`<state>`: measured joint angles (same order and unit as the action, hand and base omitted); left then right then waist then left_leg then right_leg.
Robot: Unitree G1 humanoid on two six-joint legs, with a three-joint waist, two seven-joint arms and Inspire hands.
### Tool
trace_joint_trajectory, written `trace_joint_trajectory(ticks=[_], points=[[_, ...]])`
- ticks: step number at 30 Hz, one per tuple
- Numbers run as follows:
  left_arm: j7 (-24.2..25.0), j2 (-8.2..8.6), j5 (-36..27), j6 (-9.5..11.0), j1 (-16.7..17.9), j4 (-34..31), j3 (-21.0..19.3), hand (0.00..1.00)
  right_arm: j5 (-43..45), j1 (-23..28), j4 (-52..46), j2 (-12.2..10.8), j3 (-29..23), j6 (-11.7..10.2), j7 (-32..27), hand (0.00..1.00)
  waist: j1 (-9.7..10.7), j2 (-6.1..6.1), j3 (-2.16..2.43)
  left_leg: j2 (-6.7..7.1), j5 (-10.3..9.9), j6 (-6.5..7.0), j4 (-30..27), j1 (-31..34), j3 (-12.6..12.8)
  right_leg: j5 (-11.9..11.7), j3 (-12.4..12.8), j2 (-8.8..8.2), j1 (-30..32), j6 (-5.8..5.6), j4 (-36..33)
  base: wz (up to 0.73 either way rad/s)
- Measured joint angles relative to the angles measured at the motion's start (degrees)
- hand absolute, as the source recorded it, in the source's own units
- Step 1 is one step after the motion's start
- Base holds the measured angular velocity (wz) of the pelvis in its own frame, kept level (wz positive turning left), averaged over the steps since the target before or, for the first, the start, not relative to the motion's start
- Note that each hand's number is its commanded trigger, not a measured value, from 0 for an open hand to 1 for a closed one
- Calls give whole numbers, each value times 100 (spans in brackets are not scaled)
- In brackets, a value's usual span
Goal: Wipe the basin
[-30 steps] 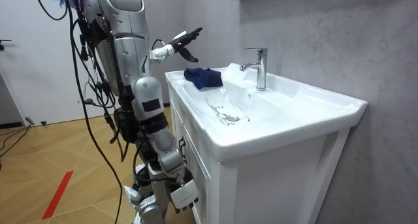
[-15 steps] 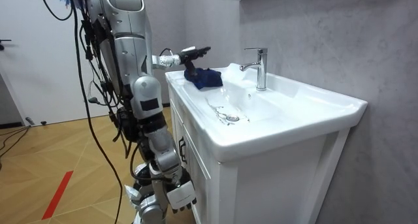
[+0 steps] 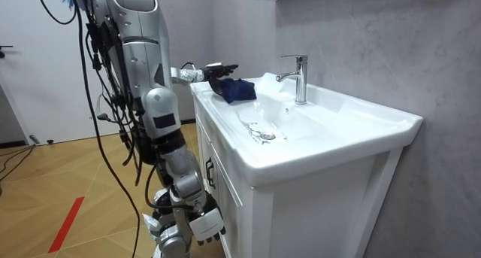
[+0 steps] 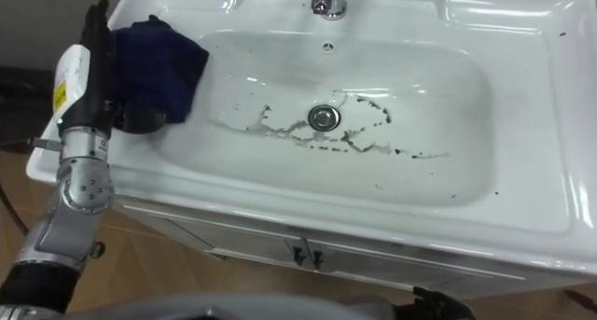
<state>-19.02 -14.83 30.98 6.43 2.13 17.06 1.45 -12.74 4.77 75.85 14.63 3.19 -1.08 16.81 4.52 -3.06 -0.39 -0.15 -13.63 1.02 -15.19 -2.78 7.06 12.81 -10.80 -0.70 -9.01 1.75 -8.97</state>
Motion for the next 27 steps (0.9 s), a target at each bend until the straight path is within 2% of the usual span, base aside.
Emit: trace_joint_trajectory(ticks=[12, 20, 24, 25, 26, 27], points=[[68, 16, 5, -1, -1, 561, 4, 0, -68, 52, -69, -16, -10, -6, -12, 0, -3, 1, 23, 17, 2, -3, 73, -89, 95, 0, 131, 9, -13, 0, 25, -5], [78, 16, -2, 10, -1, 720, 2, 0, -70, 161, -235, -41, -45, 2, -71, 0, -9, 59, 36, 21, 2, -3, 118, -139, 137, 1, 170, 6, -34, -1, 32, -2], [51, 20, 3, 34, -12, 1007, 3, 0, -60, 188, -242, -42, -84, 15, -126, 0, -9, 37, 63, 4, 2, -3, 157, -214, 233, 1, 278, 17, -50, -1, 32, -12], [45, 20, 5, 58, -26, 1081, 9, 52, -63, 196, -242, -42, -94, 30, -127, 0, -9, 36, 62, 3, 3, -5, 163, -234, 238, 1, 281, 17, -60, -1, 31, -5], [43, 21, 8, 109, -51, 1221, 15, 71, -66, 209, -242, -42, -103, 75, -127, 0, -10, 36, 61, 2, 4, -6, 174, -287, 247, 1, 293, 19, -104, -1, 32, -7], [46, 22, 10, 112, -69, 1285, 14, 99, -65, 201, -245, -39, -107, 110, -127, 0, -10, 27, 73, -1, 4, -6, 180, -296, 260, 2, 312, 22, -111, 0, 33, -6]])
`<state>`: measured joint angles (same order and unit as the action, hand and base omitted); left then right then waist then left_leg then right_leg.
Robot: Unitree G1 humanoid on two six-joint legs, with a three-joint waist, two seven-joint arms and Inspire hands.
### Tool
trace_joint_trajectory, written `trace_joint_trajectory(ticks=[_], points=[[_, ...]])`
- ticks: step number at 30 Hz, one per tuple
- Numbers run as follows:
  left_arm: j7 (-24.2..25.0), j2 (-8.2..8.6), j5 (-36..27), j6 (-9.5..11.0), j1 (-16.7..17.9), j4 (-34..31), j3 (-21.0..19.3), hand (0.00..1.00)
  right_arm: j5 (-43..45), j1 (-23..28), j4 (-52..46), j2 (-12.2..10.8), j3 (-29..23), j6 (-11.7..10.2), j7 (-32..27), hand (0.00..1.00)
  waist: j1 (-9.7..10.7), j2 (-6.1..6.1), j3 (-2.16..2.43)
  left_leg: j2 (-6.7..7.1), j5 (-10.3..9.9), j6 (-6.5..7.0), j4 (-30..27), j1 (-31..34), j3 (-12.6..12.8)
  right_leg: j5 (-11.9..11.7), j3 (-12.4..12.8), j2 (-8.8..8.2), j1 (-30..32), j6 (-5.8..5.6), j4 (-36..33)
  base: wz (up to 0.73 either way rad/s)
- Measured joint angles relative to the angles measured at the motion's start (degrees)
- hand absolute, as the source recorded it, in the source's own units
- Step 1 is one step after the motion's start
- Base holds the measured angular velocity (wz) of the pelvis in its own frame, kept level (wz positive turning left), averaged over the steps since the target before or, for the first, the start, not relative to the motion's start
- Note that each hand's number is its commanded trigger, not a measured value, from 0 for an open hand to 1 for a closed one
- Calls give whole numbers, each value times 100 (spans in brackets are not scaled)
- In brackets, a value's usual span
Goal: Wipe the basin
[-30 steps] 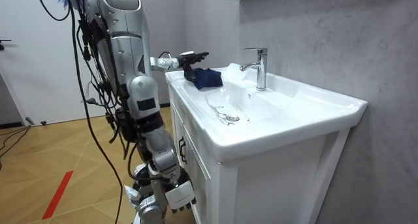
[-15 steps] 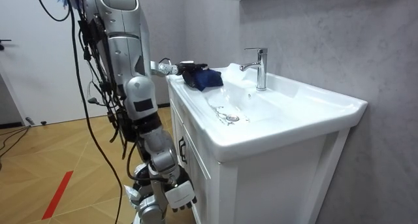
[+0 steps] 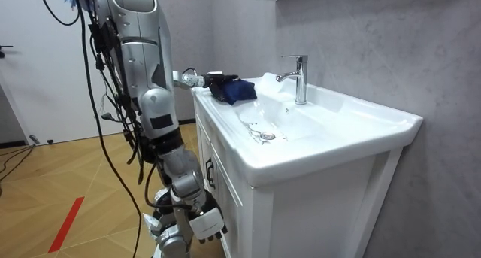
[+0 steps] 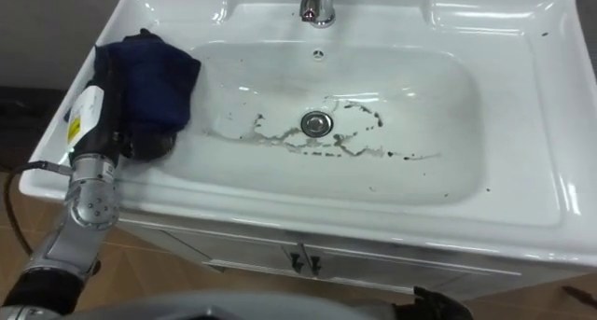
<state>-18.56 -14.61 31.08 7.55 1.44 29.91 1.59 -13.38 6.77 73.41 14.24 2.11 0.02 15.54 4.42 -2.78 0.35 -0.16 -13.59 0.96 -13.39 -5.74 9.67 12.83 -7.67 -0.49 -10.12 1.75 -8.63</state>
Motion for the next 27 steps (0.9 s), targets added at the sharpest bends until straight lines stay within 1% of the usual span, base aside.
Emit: trace_joint_trajectory(ticks=[4, 8, 10, 12, 15, 18, 19, 21, 24, 27], points=[[17, 4, 37, -1, -94, 151, -2, 100, -2, 2, -4, 4, -7, 31, 0, 0, -1, -5, 2, -9, 6, -9, 9, -55, 13, -1, 16, 10, -20, 1, -2, -2], [14, 4, 111, -11, -95, 164, -33, 100, 40, 0, -10, 19, -21, 135, 4, 0, -4, -11, 1, -11, 7, -11, 28, -130, 72, 8, 49, 10, -98, 3, 0, -3], [27, 4, 101, -12, -148, 173, -127, 100, 44, -3, -19, 20, -42, 165, 10, 0, -5, -11, 2, -13, 8, -11, 37, -154, 89, 8, 54, 12, -105, 3, -7, -3], [27, 5, 98, -12, -189, 206, -214, 100, 53, -3, -35, 17, -93, 258, 18, 0, -5, -11, 3, -13, 9, -12, 61, -182, 111, 8, 62, 44, -120, 3, -9, -6], [28, -1, 98, -12, -215, 227, -417, 100, 73, 2, -39, 15, -117, 268, 19, 0, -1, -11, 5, -10, 9, -12, 65, -187, 120, 8, 70, 44, -118, 3, -6, -1], [28, -5, 96, -13, -196, 239, -552, 100, 70, 5, -92, 19, -160, 342, 17, 0, -17, -23, 13, -7, 9, -12, 77, -201, 117, 8, 108, 46, -117, 3, -1, 0], [28, -5, 81, -13, -193, 281, -602, 100, 86, 4, -138, 21, -183, 380, 16, 0, -22, -34, 25, -7, 9, -12, 78, -213, 119, 7, 101, 46, -114, 3, -1, 0], [28, -4, 10, -13, -192, 371, -648, 100, 129, 4, -183, 32, -185, 381, 16, 0, -29, -58, 42, -5, 9, -12, 87, -236, 119, 7, 71, 44, -137, 4, -1, 0], [28, 9, -220, -13, -184, 453, -662, 100, 257, 6, -219, 30, -230, 381, 17, 0, -37, -63, 45, -2, 12, -17, 131, -291, 119, 12, 66, 41, -186, 6, 18, 0], [31, 18, -234, -13, -183, 460, -696, 100, 291, 0, -230, 30, -241, 381, 17, 0, -37, -71, 53, 0, 13, -19, 134, -283, 117, 12, 49, 41, -188, 6, 53, 0]])
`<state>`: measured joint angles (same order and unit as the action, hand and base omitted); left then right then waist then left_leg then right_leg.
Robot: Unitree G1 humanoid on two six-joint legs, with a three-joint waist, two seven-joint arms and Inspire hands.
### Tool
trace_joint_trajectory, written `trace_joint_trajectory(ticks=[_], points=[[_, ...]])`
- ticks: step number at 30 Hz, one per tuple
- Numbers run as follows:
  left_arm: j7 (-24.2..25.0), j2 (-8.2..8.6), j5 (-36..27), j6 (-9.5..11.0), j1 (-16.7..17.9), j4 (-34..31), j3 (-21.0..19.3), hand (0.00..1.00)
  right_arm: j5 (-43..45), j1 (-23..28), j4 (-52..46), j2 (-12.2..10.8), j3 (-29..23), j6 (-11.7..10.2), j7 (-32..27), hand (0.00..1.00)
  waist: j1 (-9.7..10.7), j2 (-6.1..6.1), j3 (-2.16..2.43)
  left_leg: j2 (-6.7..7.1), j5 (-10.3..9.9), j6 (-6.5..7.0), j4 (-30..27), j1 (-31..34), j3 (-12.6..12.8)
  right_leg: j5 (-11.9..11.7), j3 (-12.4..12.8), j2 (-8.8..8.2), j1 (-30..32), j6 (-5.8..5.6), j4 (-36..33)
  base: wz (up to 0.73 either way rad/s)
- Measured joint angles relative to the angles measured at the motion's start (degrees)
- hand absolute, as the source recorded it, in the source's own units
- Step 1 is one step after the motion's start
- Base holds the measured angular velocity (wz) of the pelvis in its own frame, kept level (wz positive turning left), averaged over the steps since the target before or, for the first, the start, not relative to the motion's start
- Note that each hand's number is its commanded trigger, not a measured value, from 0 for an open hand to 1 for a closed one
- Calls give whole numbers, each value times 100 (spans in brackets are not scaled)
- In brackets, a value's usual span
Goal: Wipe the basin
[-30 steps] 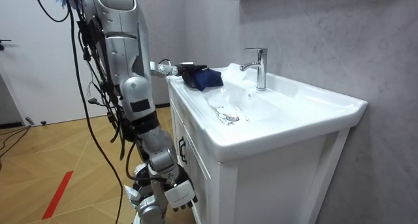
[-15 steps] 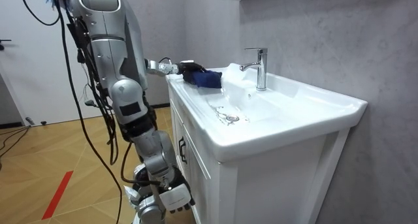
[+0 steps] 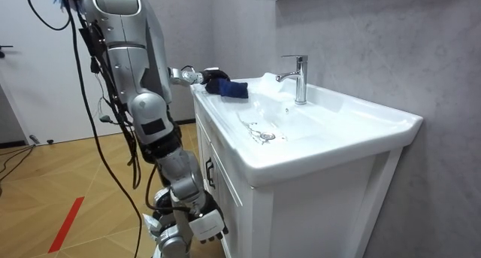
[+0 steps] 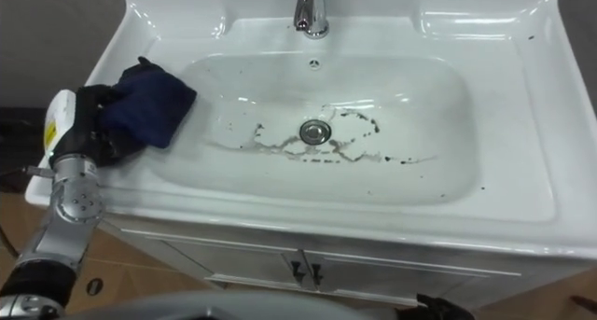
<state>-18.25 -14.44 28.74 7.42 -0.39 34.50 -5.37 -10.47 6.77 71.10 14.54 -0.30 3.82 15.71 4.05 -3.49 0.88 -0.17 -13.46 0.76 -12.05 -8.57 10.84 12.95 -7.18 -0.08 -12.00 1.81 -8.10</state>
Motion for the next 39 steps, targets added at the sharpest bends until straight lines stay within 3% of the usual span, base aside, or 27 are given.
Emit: trace_joint_trajectory(ticks=[13, 19, 21, 23, 25, 29, 33, 39], points=[[-17, 63, -226, 21, -8, -100, -3, 100, -45, -7, -2, -2, 23, -24, 57, 0, -126, 23, 9, 4, 6, -9, 20, 19, -30, -1, -50, -9, 8, 1, 29, 0], [-2, 73, -215, -54, 49, -539, 10, 100, -88, -25, -7, -70, 33, -61, 113, 0, -135, 137, 8, 23, 6, -8, -77, 183, -202, 1, -136, -12, 52, 1, 37, 13], [-7, 73, -188, -139, 94, -805, 16, 100, -114, -49, -6, -96, 46, -97, 108, 0, -136, 150, -7, 18, 5, -9, -150, 310, -259, -3, -195, -13, 123, 8, 35, 17], [-27, 74, -114, -258, 96, -1079, 114, 100, -285, -74, 55, -118, 136, -137, 98, 0, -138, 194, -61, 27, 5, -9, -185, 389, -344, -3, -292, -44, 142, 10, 40, 21], [-25, 77, -79, -295, 97, -1209, 119, 100, -308, -140, 132, -121, 146, -151, 99, 0, -155, 198, -70, 23, 5, -9, -211, 472, -368, -4, -321, -46, 205, 11, 31, 13], [-33, 75, 190, -387, 98, -1920, 123, 100, -318, -149, 143, -114, 141, -259, 65, 0, -149, 165, -109, 9, 3, -7, -279, 634, -452, -10, -408, -63, 317, 10, 21, 10], [-147, 32, 863, -388, 98, -2589, 226, 100, -390, -148, 144, -91, 128, -312, 57, 0, -111, 83, -133, 11, 2, -4, -268, 650, -461, -11, -419, -65, 324, 9, 24, 1], [-111, 30, 1438, -386, 102, -3043, 639, 100, -373, -119, 168, -87, 111, -437, 58, 0, 47, 23, -100, 9, 2, -6, -269, 634, -479, -12, -420, -55, 293, 10, 23, 0]])
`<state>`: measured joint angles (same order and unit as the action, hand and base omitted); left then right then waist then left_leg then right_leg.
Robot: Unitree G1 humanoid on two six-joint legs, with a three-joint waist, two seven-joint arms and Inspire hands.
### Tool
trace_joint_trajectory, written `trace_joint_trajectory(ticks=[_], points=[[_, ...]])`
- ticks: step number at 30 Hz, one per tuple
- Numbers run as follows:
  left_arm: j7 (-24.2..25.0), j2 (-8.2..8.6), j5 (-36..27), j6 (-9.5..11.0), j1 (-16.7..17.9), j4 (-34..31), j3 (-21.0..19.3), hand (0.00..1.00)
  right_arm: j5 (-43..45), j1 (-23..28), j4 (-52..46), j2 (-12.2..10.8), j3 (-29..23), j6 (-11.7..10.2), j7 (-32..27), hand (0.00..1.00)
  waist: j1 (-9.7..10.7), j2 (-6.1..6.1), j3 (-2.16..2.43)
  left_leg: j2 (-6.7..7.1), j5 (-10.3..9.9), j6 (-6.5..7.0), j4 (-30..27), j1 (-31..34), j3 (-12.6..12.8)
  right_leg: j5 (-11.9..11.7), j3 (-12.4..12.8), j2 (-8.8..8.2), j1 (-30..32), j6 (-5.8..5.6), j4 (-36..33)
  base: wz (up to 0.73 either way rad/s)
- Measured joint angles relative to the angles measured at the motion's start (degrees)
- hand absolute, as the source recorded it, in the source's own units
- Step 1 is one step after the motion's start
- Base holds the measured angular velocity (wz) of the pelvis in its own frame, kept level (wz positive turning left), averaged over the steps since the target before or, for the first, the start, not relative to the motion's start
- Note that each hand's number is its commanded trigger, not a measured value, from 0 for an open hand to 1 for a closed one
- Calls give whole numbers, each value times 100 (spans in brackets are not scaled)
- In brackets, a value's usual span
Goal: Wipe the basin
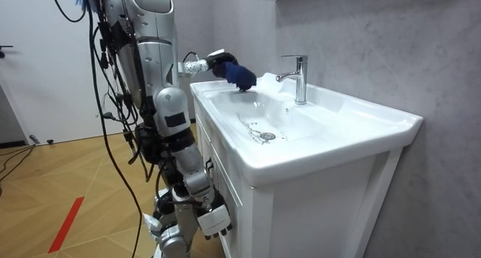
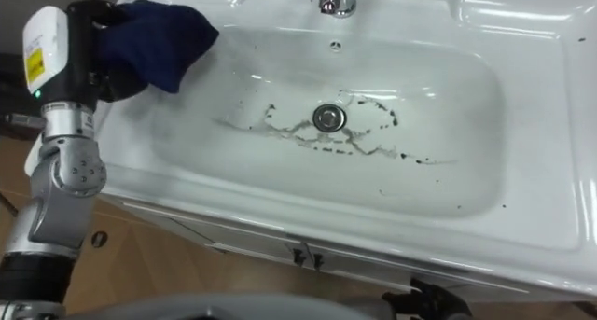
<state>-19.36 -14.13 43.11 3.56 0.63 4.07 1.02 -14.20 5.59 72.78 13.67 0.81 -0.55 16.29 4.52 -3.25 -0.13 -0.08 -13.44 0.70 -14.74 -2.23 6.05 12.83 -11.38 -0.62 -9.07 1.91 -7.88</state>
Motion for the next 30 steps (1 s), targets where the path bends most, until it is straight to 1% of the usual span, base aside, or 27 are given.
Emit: trace_joint_trajectory(ticks=[3, 7, 9, 11, 13, 15, 18, 20, 22, 24, 25, 26, 28, 30], points=[[59, -1, 288, -4, 0, 0, 164, 100, -23, 10, 33, -4, 7, -60, 0, 0, 8, -5, -1, -3, 0, 0, 2, -24, 8, -2, 34, 6, -5, 4, -23, -6], [203, -12, 565, -9, 0, 2, 443, 100, -77, 1, 36, 12, 21, -61, 0, 0, 11, -23, -4, -5, 0, 0, 1, -26, 4, -2, 15, -5, -10, 3, -78, 2], [336, -64, 717, -56, 0, 2, 665, 100, -98, -8, 36, 16, 20, -66, -1, 0, 18, -42, -17, -4, -2, 2, 0, -22, 0, -5, 7, -13, -11, -1, -82, 0], [459, -86, 848, -112, 0, 3, 801, 100, -99, -18, 35, 16, 19, -66, -1, 0, 30, -52, -21, -5, -5, 9, 2, -20, 3, -6, 10, -12, -9, -3, -85, 0], [619, -120, 1045, -123, 0, 3, 897, 100, -92, -63, 75, 16, 19, -66, 1, 0, 69, -61, -25, -4, -6, 10, -1, -16, 0, -6, 17, -11, -6, -3, -85, 0], [778, -157, 1309, -175, 0, 4, 1002, 100, -84, -108, 83, 24, 18, -65, 14, 0, 144, -89, -30, -2, -6, 10, -17, 0, -4, -6, 18, -11, 4, -4, -81, 0], [950, -234, 1622, -200, 0, 4, 1088, 100, -87, -109, 98, 29, 17, -67, 15, 0, 189, -104, -34, 11, -5, 10, -28, -16, 1, -6, 30, -7, 16, -3, -65, 0], [1016, -237, 1676, -231, 0, 41, 1090, 100, -83, -115, 104, 30, 17, -67, 15, 0, 191, -113, -31, 33, -4, 9, -14, -19, 4, -6, 41, -5, 16, -4, -46, 0], [1114, -237, 1751, -278, 0, 129, 1103, 100, -87, -117, 104, 30, 18, -67, 14, 0, 191, -111, -32, 40, -3, 9, -2, -19, 3, -6, 39, -5, 4, -4, -9, 0], [1255, -251, 1769, -404, 0, 326, 1164, 100, -104, -130, 115, 27, 24, -67, 12, 0, 206, -95, -37, 43, -2, 9, 7, -23, 1, -6, 24, -10, -1, -4, -8, 0], [1288, -261, 1770, -430, 0, 400, 1181, 100, -104, -129, 117, 27, 28, -65, 11, 0, 206, -94, -37, 43, -2, 8, 11, -25, 1, -6, 22, -10, -1, -4, -13, 0], [1368, -293, 1777, -520, 0, 526, 1267, 100, -108, -128, 116, 23, 48, -64, 1, 0, 215, -93, -38, 42, -2, 8, 19, -27, 0, -6, 11, -12, 0, -4, -22, 0], [1507, -314, 1790, -608, 0, 708, 1372, 100, -132, -143, 115, 17, 88, -64, -12, 0, 235, -59, -60, 39, -2, 8, 35, -25, -2, -6, 7, -12, 4, -4, -36, 0], [1738, -313, 2043, -681, -2, 829, 1438, 100, -188, -187, 118, -2, 181, -61, -17, 0, 241, -26, -74, 11, -2, 8, 35, 11, -2, -6, 4, -10, 39, -4, -60, 0]])
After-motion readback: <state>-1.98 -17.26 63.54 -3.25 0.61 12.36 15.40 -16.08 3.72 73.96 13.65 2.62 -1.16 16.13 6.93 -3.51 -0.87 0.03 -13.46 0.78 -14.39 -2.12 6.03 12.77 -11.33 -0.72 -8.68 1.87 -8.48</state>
